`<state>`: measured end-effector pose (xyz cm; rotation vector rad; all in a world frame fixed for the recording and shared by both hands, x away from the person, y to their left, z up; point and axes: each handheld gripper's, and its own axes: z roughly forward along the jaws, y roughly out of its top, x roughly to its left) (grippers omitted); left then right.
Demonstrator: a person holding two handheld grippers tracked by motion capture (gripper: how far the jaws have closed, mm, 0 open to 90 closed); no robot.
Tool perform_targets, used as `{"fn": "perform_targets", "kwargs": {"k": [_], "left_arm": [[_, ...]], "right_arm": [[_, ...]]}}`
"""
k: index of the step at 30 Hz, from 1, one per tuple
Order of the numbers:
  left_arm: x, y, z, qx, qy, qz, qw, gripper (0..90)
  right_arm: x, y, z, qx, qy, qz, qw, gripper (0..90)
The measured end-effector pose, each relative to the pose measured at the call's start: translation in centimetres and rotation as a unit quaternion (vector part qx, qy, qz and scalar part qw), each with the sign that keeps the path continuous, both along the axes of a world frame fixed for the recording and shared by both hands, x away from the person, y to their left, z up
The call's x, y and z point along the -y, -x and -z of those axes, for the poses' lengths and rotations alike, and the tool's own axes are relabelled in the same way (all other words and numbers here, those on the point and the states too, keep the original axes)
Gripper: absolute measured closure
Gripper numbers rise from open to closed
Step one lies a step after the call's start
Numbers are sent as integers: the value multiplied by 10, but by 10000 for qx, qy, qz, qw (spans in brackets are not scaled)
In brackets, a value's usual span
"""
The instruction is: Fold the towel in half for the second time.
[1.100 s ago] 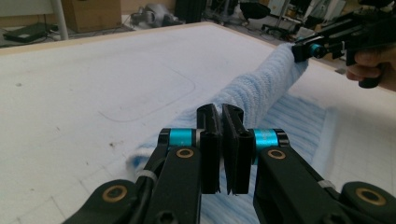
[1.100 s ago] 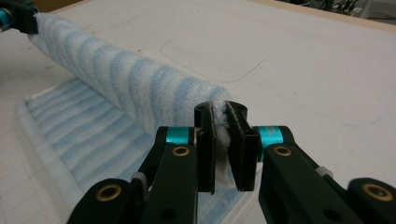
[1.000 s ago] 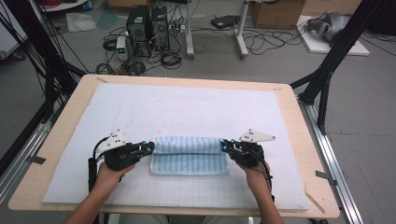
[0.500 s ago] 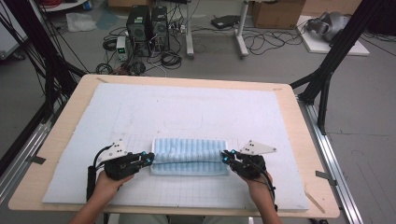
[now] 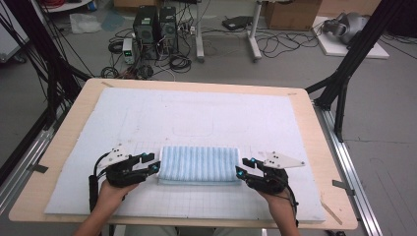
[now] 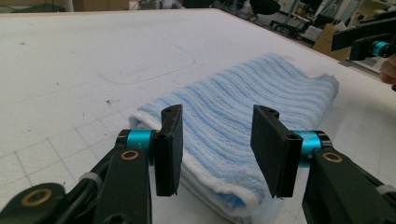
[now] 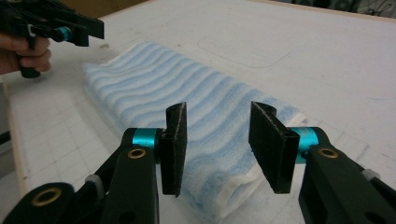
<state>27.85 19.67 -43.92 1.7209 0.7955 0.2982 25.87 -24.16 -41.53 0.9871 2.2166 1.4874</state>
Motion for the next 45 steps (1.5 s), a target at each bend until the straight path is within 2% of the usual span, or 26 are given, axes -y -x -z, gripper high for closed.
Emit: {"fn": "perform_targets", "kwargs": {"k": [4,6,9,11,14,17,20,24,26,27,29,32,33,35,38,39,40,42,43,45], "left_arm": [[12,-5,1,-252,-224,64,9994,612],[18,-5,3,-375,-394,143,9984,646],[23,-4,4,-479,-700,214,9962,690],[24,-3,5,-591,-793,210,9949,703],[25,-1,8,-690,-1085,258,9914,722],[25,1,10,-712,-1222,357,9893,728],[25,3,10,-665,-1286,443,9885,730],[24,4,6,-672,-1325,514,9876,729],[21,1,2,-601,-1111,452,9910,692],[20,-2,-1,-551,-971,386,9930,690],[17,-12,-6,-495,-778,282,9953,678],[17,-29,-10,-488,-540,24,9973,644],[17,-36,-10,-512,-502,-21,9974,641],[20,-49,-7,-580,-537,-171,9967,642],[28,-63,-2,-722,-779,-231,9941,671],[31,-64,0,-728,-868,-247,9933,692],[33,-66,1,-785,-1076,-272,9907,713],[36,-68,5,-895,-1238,-276,9879,718],[37,-68,7,-931,-1280,-276,9870,723],[38,-66,6,-872,-1363,-247,9865,723]], "right_arm": [[-14,-8,7,-150,315,127,9993,637],[-21,-12,10,-232,369,110,9990,653],[-29,-15,13,-320,603,27,9977,670],[-31,-15,17,-406,805,-30,9959,680],[-32,-14,22,-552,1014,-83,9933,695],[-33,-12,28,-598,1228,-206,9904,706],[-31,-10,27,-643,1270,-280,9894,705],[-28,-10,27,-719,1197,-338,9896,680],[-26,-11,22,-703,988,-342,9920,649],[-24,-12,18,-690,736,-337,9943,647],[-21,-17,12,-592,340,-218,9974,648],[-23,-29,6,-444,355,5,9984,707],[-26,-33,6,-431,458,83,9980,729],[-32,-44,8,-438,638,186,9968,763],[-38,-62,12,-521,851,402,9942,781],[-39,-66,14,-599,865,478,9933,787],[-40,-70,16,-691,897,535,9921,788],[-40,-77,22,-783,1125,632,9885,796],[-39,-79,26,-885,1166,663,9870,799],[-36,-80,27,-942,1089,712,9870,800]]}}
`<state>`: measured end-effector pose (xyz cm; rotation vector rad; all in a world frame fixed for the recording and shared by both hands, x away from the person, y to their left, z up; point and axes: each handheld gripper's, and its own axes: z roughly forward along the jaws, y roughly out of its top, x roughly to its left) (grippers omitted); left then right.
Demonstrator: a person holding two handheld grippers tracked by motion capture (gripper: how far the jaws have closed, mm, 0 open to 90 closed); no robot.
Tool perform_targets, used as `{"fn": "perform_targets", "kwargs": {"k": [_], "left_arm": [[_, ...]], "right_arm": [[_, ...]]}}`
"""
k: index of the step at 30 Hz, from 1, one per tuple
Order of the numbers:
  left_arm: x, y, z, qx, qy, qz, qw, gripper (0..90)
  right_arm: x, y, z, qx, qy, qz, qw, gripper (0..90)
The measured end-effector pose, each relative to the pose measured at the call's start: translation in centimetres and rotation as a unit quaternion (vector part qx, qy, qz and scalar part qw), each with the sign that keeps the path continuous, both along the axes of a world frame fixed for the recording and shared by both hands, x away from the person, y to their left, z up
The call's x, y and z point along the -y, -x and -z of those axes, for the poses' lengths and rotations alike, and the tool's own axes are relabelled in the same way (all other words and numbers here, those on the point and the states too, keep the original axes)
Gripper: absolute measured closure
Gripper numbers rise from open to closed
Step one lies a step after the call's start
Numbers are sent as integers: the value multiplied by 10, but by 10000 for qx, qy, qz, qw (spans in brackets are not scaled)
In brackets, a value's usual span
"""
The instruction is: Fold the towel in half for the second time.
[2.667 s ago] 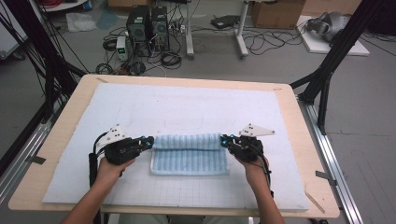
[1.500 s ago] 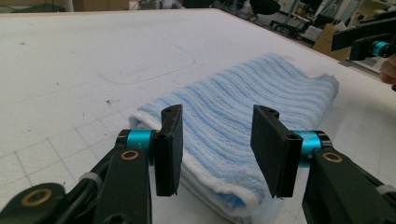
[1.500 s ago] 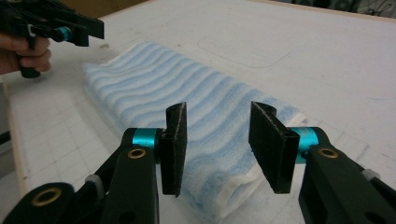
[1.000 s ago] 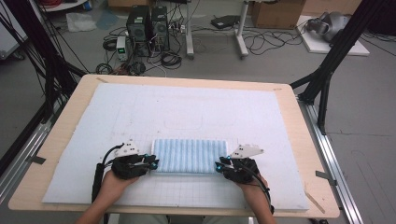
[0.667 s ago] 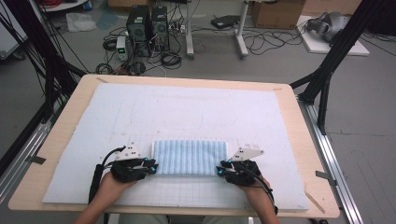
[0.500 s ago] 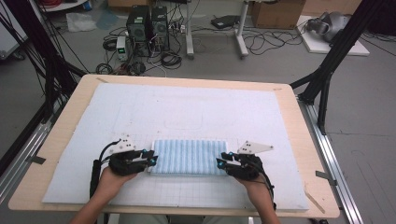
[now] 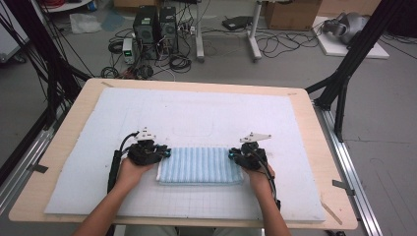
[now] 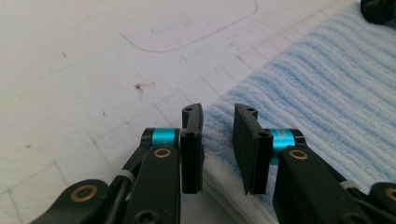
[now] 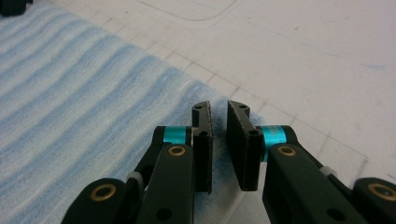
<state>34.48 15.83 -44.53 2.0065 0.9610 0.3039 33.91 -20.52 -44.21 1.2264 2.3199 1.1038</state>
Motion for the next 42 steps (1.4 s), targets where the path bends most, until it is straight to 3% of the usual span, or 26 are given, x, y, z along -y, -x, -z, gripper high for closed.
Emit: {"fn": "perform_targets", "kwargs": {"k": [3,5,6,8,10,12,14,15,18,20,23,29,31,33,36,40,42], "left_arm": [[-3,3,-5,68,74,-84,9999,642],[-10,5,-8,113,188,-277,9994,526],[-14,6,-8,139,304,-367,9988,513],[-20,5,-7,56,330,-475,9983,490],[-22,4,-1,-157,409,-491,9978,453],[-18,2,4,-358,319,-348,9982,423],[-14,4,5,-263,238,-311,9989,397],[-13,4,5,-220,220,-296,9991,419],[-12,5,7,-227,312,-64,9992,683],[-10,5,6,-138,298,-51,9994,791],[-10,1,5,-49,239,-90,9997,832],[-10,-3,4,-97,284,-110,9995,832],[-13,-2,2,-49,334,-184,9993,728],[-18,0,-2,93,557,-321,9979,517],[-28,7,-8,487,869,-357,9944,320],[-42,19,-14,914,1178,-403,9880,196],[-49,25,-19,1131,1343,-340,9839,179]], "right_arm": [[0,3,-3,42,-2,71,10000,757],[4,7,-6,142,-234,129,9995,686],[7,10,-8,180,-339,186,9991,631],[11,15,-9,229,-294,291,9989,609],[13,18,-7,254,-156,356,9989,564],[15,20,-3,146,-114,399,9990,543],[15,20,3,-29,-95,405,9991,531],[15,21,5,-64,-156,429,9989,546],[15,23,7,-135,-333,383,9986,670],[15,24,8,-201,-448,348,9982,749],[16,25,8,-273,-593,339,9973,804],[11,29,6,-151,-444,400,9981,801],[13,29,5,-61,-438,465,9979,705],[17,31,2,92,-493,467,9977,615],[25,36,-9,430,-400,532,9969,471],[39,46,-26,932,-294,395,9944,258],[46,53,-32,1133,-188,288,9930,193]]}}
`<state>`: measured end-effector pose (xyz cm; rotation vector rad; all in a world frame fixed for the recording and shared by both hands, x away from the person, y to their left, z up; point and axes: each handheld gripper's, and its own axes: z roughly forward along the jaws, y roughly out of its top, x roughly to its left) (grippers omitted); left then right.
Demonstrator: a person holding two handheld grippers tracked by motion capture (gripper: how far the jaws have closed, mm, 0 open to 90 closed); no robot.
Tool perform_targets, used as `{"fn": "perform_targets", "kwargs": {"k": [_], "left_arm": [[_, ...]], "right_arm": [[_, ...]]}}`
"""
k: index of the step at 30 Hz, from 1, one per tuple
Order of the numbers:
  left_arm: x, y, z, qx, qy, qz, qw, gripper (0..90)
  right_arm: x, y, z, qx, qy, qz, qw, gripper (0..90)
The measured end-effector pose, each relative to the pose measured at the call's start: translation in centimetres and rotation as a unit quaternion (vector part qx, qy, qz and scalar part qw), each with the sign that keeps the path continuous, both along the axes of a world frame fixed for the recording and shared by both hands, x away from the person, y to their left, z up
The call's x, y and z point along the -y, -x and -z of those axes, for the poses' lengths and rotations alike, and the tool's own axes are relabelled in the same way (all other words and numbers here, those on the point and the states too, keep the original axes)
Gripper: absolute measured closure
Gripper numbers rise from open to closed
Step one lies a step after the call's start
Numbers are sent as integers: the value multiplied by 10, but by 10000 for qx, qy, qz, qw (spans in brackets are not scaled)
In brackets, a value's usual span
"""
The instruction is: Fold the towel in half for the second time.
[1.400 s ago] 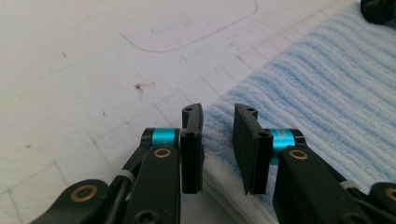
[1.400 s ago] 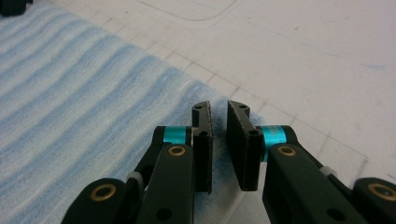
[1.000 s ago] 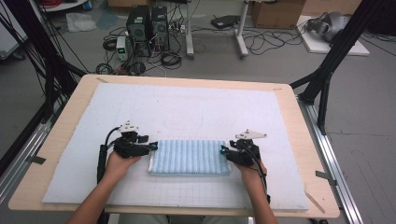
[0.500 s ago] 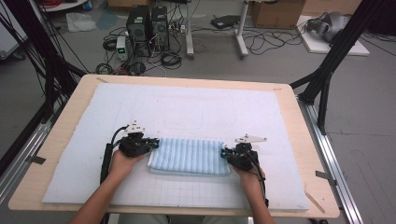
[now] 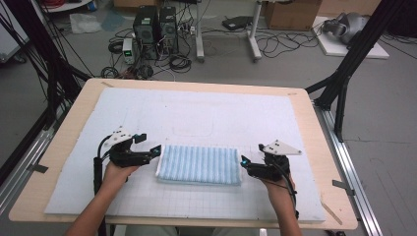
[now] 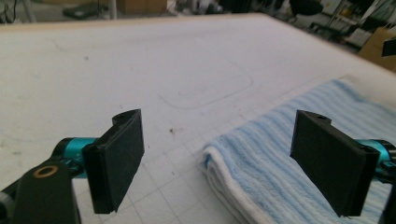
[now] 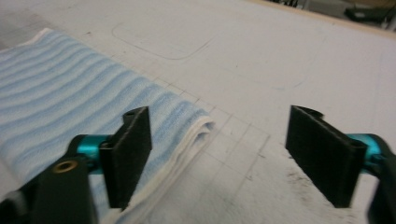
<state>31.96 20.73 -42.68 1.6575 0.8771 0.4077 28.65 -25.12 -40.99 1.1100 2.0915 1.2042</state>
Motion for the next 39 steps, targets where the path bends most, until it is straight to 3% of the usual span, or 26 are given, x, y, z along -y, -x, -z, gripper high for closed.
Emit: {"fn": "perform_targets", "kwargs": {"k": [3,6,13,27,39], "left_arm": [[-9,9,-4,167,129,43,9998,181],[-16,17,-4,255,114,81,9996,183],[-20,22,-1,253,-7,91,9996,200],[-28,22,-3,332,71,-46,9994,209],[-28,21,-2,292,42,10,9996,209]], "right_arm": [[12,9,-4,94,-49,-4,9999,134],[25,16,-6,153,-155,84,9997,118],[46,26,-5,277,-360,299,9985,113],[41,27,-5,215,-233,299,9991,111],[41,26,-4,181,-242,291,9991,111]]}}
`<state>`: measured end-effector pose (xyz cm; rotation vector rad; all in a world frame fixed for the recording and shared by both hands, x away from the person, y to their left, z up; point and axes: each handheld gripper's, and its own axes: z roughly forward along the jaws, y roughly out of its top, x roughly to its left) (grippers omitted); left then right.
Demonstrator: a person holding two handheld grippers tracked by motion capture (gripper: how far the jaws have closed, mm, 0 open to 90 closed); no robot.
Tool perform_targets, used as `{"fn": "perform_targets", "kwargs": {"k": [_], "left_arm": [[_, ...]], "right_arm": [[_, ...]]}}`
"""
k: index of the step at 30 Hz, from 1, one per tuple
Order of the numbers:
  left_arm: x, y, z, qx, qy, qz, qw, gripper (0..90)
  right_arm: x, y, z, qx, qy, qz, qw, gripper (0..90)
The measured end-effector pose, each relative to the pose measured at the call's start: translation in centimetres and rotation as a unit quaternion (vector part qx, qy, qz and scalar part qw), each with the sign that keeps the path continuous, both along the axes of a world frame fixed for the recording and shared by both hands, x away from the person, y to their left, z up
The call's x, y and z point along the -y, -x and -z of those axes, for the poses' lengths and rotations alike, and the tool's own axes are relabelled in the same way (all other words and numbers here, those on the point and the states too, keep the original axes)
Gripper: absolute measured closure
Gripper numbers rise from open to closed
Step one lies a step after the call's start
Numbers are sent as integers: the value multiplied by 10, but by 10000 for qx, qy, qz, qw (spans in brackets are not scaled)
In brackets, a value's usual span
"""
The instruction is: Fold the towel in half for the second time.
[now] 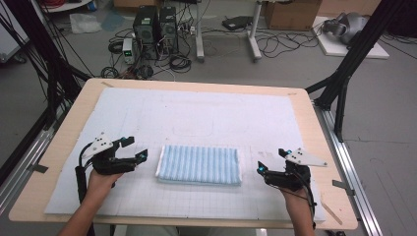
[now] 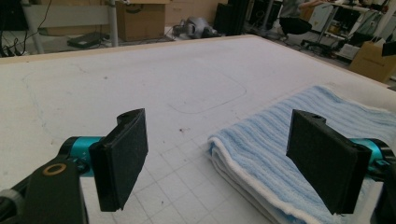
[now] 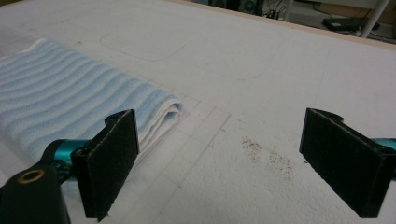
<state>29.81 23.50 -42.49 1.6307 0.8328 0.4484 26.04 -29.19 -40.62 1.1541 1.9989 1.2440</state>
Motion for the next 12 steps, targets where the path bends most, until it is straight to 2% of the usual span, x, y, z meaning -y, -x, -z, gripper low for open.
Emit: {"fn": "perform_targets", "kwargs": {"k": [12], "left_arm": [[-3,-2,1,-27,6,-62,10000,209]], "right_arm": [[0,-2,2,-39,4,-14,10000,111]]}}
